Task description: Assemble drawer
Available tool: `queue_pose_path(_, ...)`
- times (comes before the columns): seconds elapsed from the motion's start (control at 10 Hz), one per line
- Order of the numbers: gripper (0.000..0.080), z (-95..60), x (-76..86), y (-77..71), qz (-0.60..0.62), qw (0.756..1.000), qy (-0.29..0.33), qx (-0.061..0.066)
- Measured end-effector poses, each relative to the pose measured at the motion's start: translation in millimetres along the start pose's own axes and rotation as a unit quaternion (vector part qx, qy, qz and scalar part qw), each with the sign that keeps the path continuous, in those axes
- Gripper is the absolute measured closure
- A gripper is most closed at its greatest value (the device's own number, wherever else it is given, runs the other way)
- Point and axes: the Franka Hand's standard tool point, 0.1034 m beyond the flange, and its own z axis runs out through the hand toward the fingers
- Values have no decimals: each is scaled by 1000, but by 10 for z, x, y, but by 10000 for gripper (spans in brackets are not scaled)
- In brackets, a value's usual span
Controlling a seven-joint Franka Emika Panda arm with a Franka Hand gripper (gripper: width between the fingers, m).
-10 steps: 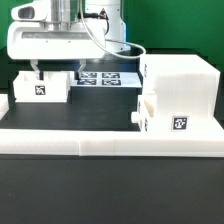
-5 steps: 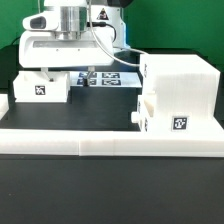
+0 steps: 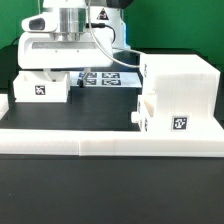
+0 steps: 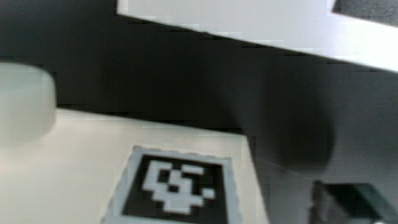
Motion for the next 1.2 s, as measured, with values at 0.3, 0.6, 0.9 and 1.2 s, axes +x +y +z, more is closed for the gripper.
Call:
queue_pose_path(0.3, 680, 0, 0, 1, 0, 1000, 0, 0)
queue_pose_path(0.6, 757, 0, 0, 0, 0, 1000, 0, 0)
queue_pose_path(0.9, 757, 0, 0, 0, 0, 1000, 0, 0)
queue_pose_path(1.2, 757, -188, 147, -133, -48, 999, -12, 16)
